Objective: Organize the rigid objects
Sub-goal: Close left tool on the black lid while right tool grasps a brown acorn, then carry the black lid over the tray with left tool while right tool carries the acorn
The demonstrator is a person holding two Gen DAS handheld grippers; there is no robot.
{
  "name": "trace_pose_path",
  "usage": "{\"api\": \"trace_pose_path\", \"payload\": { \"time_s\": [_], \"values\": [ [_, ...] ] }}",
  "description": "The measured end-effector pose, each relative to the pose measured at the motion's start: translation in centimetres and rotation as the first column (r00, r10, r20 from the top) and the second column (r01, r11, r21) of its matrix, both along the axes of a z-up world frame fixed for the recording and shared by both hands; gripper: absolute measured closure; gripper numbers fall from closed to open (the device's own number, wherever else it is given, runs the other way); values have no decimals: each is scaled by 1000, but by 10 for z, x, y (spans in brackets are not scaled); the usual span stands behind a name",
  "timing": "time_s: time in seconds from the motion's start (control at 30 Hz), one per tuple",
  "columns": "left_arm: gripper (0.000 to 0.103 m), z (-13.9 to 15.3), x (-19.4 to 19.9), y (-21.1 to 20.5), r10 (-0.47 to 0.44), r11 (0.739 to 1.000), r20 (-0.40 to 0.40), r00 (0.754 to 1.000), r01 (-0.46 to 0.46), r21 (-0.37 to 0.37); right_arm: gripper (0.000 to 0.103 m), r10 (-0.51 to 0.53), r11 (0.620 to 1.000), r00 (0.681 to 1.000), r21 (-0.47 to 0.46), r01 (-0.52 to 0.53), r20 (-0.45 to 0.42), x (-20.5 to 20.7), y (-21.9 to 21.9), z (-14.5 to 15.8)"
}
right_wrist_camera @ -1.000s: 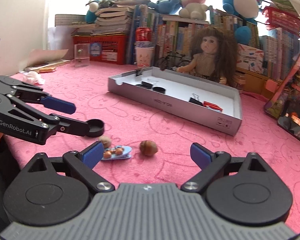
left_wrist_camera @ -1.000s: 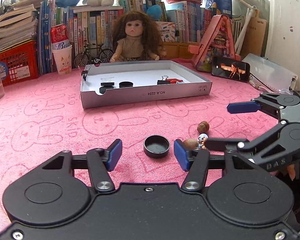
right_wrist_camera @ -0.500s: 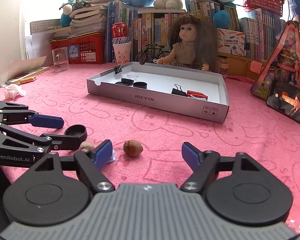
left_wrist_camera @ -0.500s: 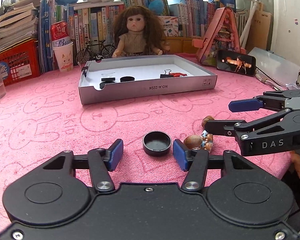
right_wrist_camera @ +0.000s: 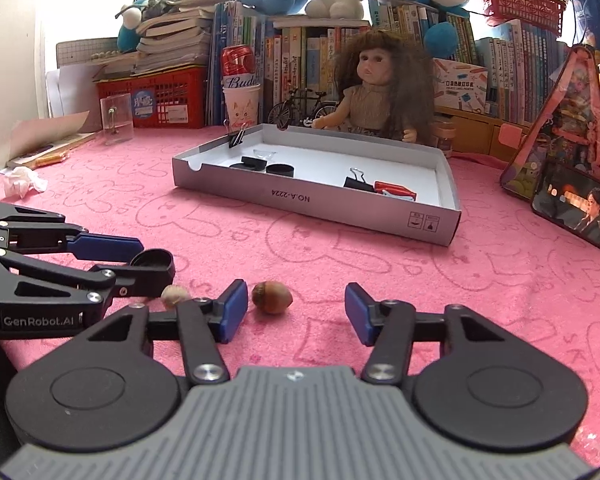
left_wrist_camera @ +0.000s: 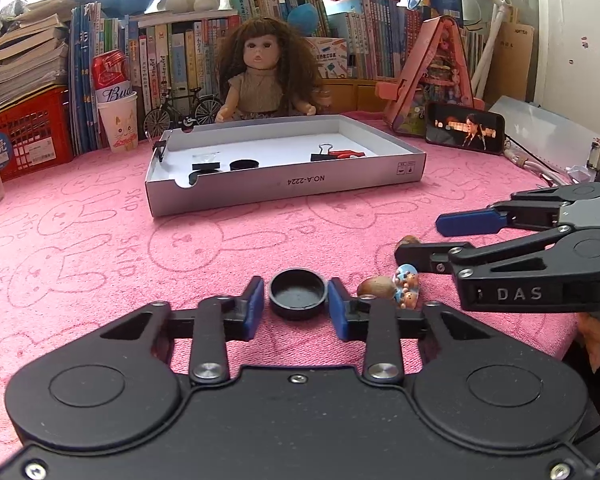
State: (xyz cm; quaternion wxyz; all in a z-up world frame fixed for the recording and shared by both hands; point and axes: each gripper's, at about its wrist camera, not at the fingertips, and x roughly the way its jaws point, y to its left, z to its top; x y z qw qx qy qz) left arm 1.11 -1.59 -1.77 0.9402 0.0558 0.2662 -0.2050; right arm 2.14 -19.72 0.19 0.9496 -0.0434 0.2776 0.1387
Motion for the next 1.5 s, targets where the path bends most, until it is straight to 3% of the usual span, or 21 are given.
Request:
{"api": "trace_pose_path", "payload": {
  "time_s": [0.3, 0.9, 1.5],
  "values": [
    [73, 3, 5, 4, 29, 999, -19, 999, -29, -32, 75, 23, 1000, 1000, 10, -23, -10, 0, 6, 1],
    [73, 23, 38, 11, 126, 990, -22, 992, -127, -65, 76, -98, 994, 995, 41, 98, 2, 16, -10, 11],
    [73, 51, 95, 7, 192, 976, 12, 981, -190, -103, 76, -230, 969, 973, 96, 227, 26, 66, -30, 27]
  ]
}}
